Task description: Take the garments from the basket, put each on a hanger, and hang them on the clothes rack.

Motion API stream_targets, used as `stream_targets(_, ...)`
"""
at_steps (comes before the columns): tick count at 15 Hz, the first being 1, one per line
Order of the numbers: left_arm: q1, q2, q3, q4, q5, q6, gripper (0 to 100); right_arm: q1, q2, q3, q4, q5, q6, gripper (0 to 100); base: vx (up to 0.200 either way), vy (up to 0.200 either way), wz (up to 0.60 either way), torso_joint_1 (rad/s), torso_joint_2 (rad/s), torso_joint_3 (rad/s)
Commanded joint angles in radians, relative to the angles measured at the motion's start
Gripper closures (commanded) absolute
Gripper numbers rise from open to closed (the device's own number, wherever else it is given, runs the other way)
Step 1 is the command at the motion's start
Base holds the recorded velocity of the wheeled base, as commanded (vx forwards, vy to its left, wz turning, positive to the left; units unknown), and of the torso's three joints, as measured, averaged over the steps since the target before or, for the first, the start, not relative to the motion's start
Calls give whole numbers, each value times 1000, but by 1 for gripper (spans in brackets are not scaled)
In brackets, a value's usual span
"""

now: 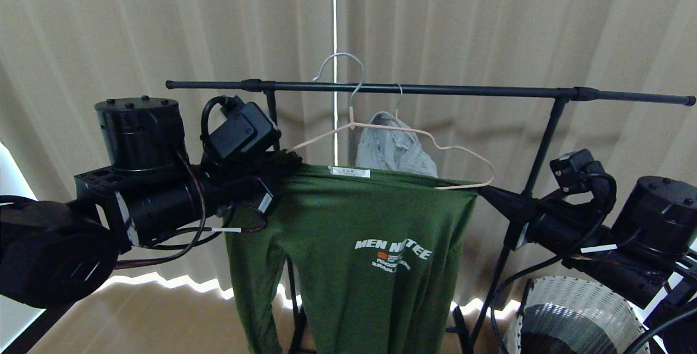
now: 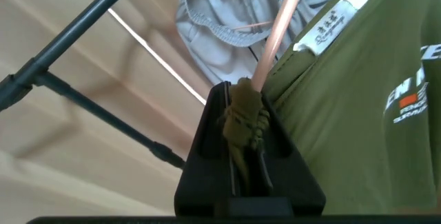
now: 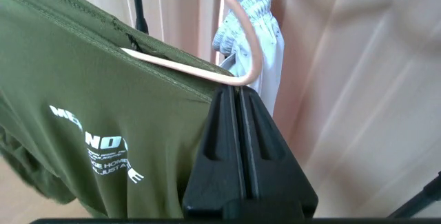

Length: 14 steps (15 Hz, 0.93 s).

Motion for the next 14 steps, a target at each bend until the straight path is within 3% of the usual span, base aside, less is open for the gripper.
stream_targets(1,9,1,0,0,4,2,100,-7,2,-10,2,-2,-2,100,0,0,0,0,0,0)
stream_targets(10,46,12,29,-2,4,53,100,-21,-7,-41,17,-2,0,100,0,0,0,0,0,0)
stream_targets(14,48,18,44,-51,4,53,100,-21,-9,-48,17,-1,0,100,0,0,0,0,0,0)
